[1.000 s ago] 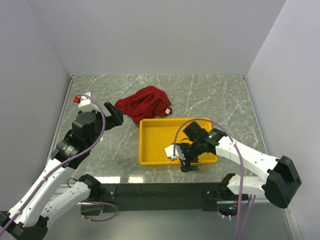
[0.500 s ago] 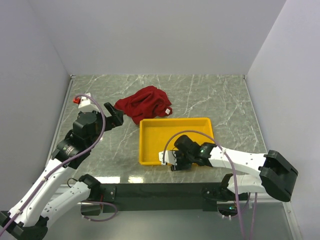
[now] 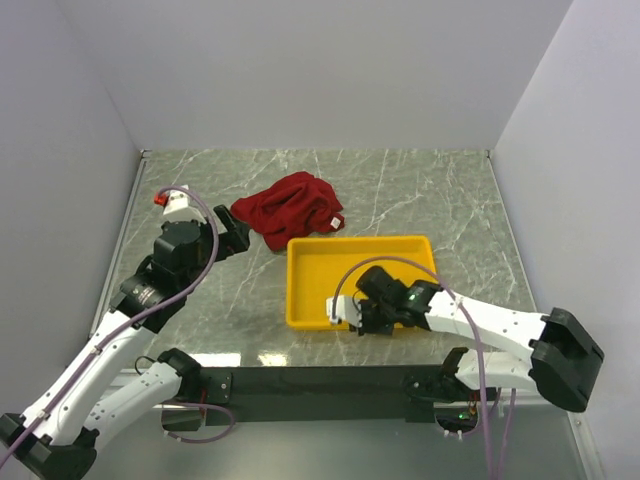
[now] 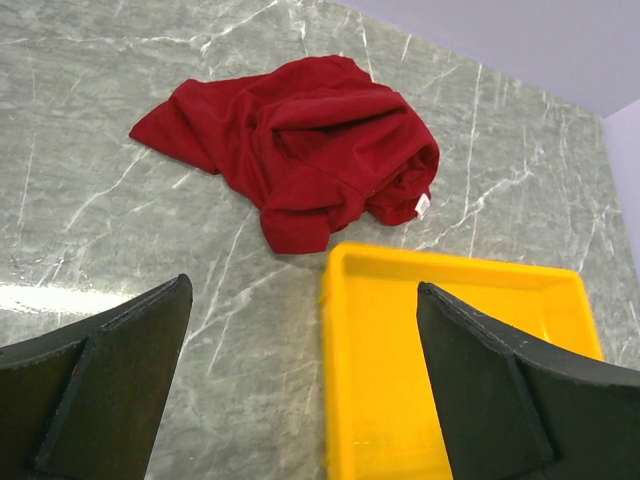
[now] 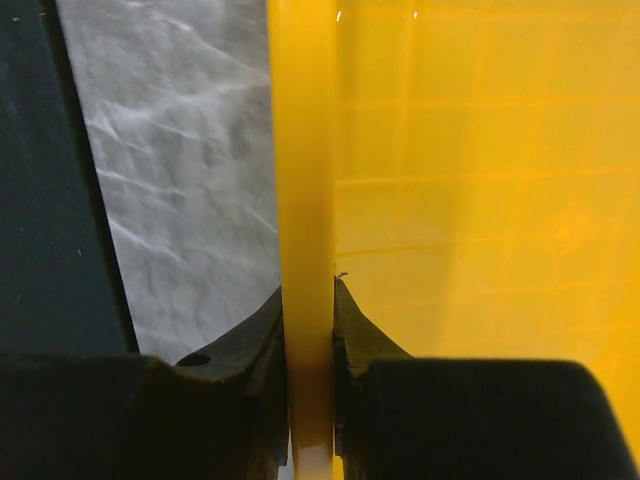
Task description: Fold and stack the t-shirts
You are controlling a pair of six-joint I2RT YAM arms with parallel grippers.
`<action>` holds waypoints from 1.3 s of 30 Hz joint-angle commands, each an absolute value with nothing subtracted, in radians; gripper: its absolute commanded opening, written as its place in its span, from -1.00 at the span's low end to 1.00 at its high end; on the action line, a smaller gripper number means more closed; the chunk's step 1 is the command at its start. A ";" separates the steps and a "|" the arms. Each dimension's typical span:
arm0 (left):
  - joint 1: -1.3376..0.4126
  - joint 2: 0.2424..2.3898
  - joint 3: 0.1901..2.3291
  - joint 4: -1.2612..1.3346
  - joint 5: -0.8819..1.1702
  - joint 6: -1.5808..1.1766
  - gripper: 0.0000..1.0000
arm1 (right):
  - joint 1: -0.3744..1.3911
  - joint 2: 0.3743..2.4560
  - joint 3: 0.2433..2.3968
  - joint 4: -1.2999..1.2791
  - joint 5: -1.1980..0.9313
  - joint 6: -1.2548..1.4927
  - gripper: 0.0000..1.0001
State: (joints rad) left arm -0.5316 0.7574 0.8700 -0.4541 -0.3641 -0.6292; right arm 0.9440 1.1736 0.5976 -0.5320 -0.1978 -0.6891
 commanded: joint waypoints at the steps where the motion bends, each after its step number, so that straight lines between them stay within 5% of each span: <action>1: -0.529 0.765 0.904 -0.439 -0.376 -0.601 0.99 | 0.818 1.091 0.715 -0.636 -0.218 -0.686 -1.00; 7: -0.529 0.782 0.908 -0.430 -0.373 -0.594 0.99 | 0.589 0.953 0.762 -0.784 -0.331 -0.805 -1.00; 13: -0.529 0.813 0.905 -0.394 -0.353 -0.595 0.99 | 0.401 0.851 0.706 -0.635 -0.223 -0.697 -1.00; 28: -0.528 0.841 0.868 -0.310 -0.279 -0.617 0.99 | 0.266 1.598 1.308 -0.541 0.262 0.076 -1.00; 32: -0.529 0.827 0.851 -0.311 -0.282 -0.623 0.99 | 0.197 1.848 1.500 -0.652 0.250 0.124 -1.00; 39: -0.528 0.828 0.859 -0.331 -0.288 -0.621 0.99 | 0.104 1.996 1.641 -0.565 0.256 0.055 -1.00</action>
